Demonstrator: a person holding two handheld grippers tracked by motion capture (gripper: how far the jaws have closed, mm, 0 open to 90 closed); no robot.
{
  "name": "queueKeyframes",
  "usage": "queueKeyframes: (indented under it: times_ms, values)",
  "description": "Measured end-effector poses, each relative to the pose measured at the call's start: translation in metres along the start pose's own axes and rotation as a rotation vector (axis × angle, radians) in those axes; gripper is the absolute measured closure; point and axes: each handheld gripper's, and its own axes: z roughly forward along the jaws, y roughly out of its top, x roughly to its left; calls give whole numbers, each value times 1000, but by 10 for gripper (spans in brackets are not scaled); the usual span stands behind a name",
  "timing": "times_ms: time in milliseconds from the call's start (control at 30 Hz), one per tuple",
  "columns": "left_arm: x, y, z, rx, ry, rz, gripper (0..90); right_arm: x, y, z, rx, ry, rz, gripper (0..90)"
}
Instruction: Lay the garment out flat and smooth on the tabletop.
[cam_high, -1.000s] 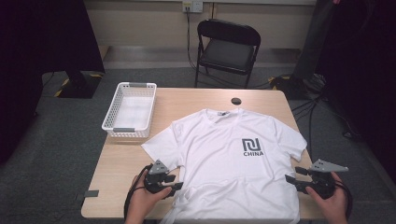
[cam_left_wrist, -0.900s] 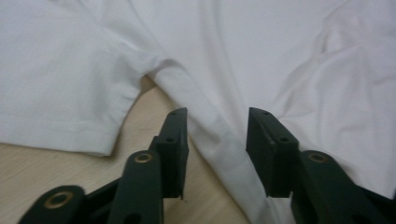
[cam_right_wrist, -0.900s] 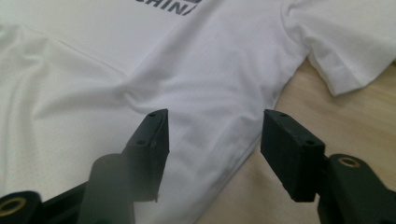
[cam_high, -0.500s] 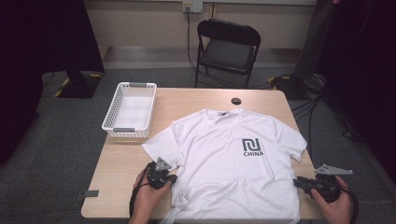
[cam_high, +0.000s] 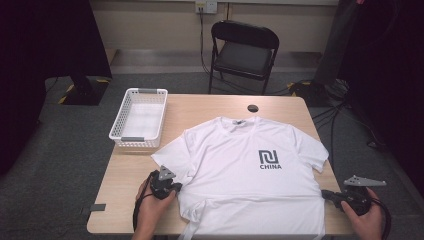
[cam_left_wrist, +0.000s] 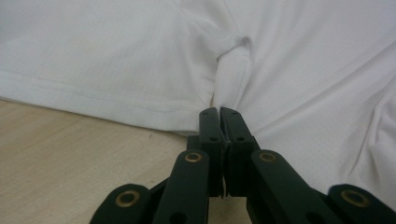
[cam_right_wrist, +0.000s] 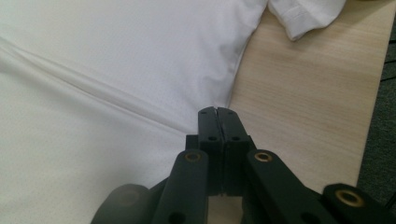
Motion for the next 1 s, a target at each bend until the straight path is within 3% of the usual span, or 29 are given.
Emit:
queueKeyframes:
  times_ms: [100, 133, 200, 233, 333, 433, 500, 633, 700, 767, 867, 900, 1000]
  values:
    - [-4, 0, -4, -12, -38, 4, 880, -3, 3, 0, 0, 19, -17, 878]
    - [-4, 0, -4, -12, -38, 4, 837, -3, 3, 1, 8, 32, -14, 820]
    - [-10, -3, -10, -48, -71, -4, 700, 1, 1, 0, 2, 1, -36, 723]
    - [-12, -5, -12, -39, -87, 2, 695, 4, 0, -1, -2, -4, -35, 642]
    - [-17, -11, -17, -42, -94, -5, 589, 11, -5, -7, -24, 5, -36, 541]
    - [-27, -21, -26, -46, -147, -34, 563, 19, -11, -14, -23, 17, -38, 513]
    - [-29, -23, -27, -44, -146, -36, 552, 23, -16, -16, -6, 24, -37, 512]
    - [-36, -28, -25, -19, -147, -30, 560, 31, -22, -17, 7, 28, -56, 539]
    - [-37, -30, -23, -8, -128, -4, 584, 35, -23, -17, 15, 39, -83, 580]
    - [-37, -30, -22, -2, -121, 13, 645, 40, -23, -17, 29, 32, -129, 658]
    - [-37, -29, -22, 5, -98, 45, 754, 45, -24, -17, 42, 49, -182, 846]
    - [-37, -29, -22, 7, -87, 58, 754, 45, -24, -17, 42, 49, -182, 846]
    - [-34, -29, -23, 16, -78, 83, 877, 47, -25, -18, 42, 53, -214, 888]
